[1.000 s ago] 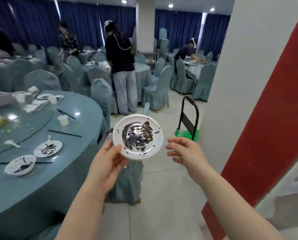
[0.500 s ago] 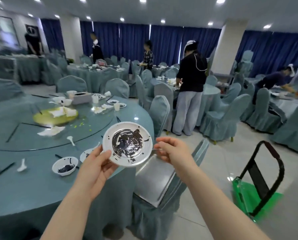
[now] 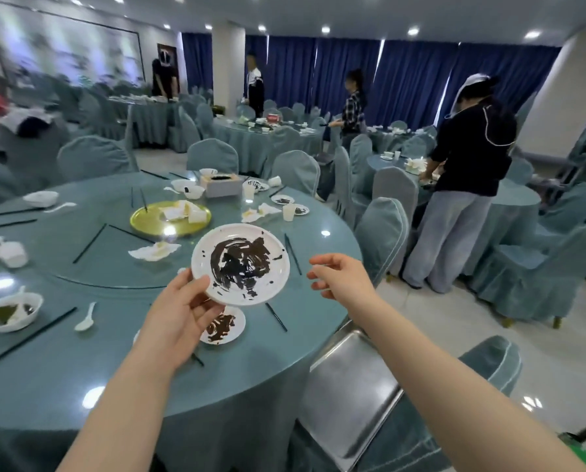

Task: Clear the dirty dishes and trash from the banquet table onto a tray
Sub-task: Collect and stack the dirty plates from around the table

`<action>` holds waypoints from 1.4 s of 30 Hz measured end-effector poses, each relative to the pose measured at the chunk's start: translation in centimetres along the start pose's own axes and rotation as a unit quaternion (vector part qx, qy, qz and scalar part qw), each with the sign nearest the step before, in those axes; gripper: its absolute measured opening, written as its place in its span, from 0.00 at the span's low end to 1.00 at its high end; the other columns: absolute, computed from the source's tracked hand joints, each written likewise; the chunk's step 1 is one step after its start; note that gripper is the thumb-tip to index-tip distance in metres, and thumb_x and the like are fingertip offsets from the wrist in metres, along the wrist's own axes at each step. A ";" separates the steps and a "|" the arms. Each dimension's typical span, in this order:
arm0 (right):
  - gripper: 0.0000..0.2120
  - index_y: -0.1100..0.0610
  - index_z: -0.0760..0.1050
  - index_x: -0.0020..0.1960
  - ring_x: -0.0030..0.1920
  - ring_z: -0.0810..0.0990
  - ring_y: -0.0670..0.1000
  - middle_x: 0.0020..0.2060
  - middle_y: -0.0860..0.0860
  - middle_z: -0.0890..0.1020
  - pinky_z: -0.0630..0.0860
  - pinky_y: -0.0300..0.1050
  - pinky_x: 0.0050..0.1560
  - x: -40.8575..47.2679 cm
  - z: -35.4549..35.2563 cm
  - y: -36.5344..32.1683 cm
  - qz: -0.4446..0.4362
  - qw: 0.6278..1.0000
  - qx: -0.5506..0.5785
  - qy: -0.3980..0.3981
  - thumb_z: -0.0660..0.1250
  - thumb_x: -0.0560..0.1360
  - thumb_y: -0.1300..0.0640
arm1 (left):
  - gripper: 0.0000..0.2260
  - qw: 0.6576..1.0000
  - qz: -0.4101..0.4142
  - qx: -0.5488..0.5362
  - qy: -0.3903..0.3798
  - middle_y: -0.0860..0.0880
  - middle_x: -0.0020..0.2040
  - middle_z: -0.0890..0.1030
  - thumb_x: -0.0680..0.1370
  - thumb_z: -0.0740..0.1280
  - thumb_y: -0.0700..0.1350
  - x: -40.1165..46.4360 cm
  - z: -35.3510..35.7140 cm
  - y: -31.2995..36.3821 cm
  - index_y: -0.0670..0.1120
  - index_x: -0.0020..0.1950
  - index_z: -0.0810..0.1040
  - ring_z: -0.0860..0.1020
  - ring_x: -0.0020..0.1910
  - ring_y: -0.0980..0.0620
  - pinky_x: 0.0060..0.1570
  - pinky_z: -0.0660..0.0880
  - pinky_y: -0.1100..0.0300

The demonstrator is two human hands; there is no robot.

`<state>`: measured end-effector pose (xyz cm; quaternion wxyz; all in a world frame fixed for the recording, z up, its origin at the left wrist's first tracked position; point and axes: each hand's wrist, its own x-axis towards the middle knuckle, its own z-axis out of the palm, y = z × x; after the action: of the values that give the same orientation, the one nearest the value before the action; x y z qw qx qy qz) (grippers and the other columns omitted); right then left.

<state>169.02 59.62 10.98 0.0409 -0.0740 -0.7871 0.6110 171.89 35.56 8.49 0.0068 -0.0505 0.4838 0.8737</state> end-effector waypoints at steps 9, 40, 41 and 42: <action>0.06 0.55 0.78 0.48 0.32 0.77 0.47 0.39 0.51 0.82 0.71 0.39 0.35 12.7 3.7 8.8 0.070 0.992 -0.029 -0.097 0.65 0.74 0.63 | 0.10 0.991 0.013 0.009 0.131 0.48 0.41 0.86 0.80 0.60 0.36 6.2 -3.0 -1.4 0.46 0.57 0.77 0.84 0.36 0.54 0.33 0.79 0.62; 0.08 0.58 0.71 0.32 0.21 0.75 0.53 0.18 0.53 0.77 0.73 0.45 0.29 19.9 22.8 18.9 0.179 0.972 -0.132 -0.079 0.69 0.67 0.63 | 0.15 0.932 -0.017 -0.046 0.359 0.46 0.43 0.83 0.79 0.62 0.37 7.7 -17.5 -0.7 0.43 0.66 0.73 0.82 0.35 0.52 0.33 0.80 0.62; 0.08 0.57 0.72 0.31 0.21 0.75 0.53 0.18 0.52 0.77 0.75 0.47 0.31 19.8 22.7 18.0 0.160 0.974 -0.143 -0.072 0.69 0.66 0.62 | 0.14 0.935 -0.018 -0.037 0.352 0.46 0.42 0.84 0.79 0.62 0.37 8.0 -17.9 -0.6 0.43 0.65 0.74 0.82 0.35 0.52 0.33 0.80 0.62; 0.08 0.57 0.73 0.30 0.21 0.76 0.52 0.18 0.52 0.77 0.77 0.48 0.33 19.6 22.5 17.2 0.147 0.975 -0.152 -0.066 0.69 0.66 0.62 | 0.14 0.939 -0.020 -0.029 0.343 0.46 0.42 0.84 0.79 0.62 0.36 8.3 -18.2 -0.5 0.44 0.64 0.74 0.82 0.34 0.52 0.33 0.80 0.62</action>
<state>147.34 45.52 -11.79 -0.1126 -0.1539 -0.8525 0.4867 165.20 20.10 -2.32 -0.1438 -0.3571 0.4297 0.8168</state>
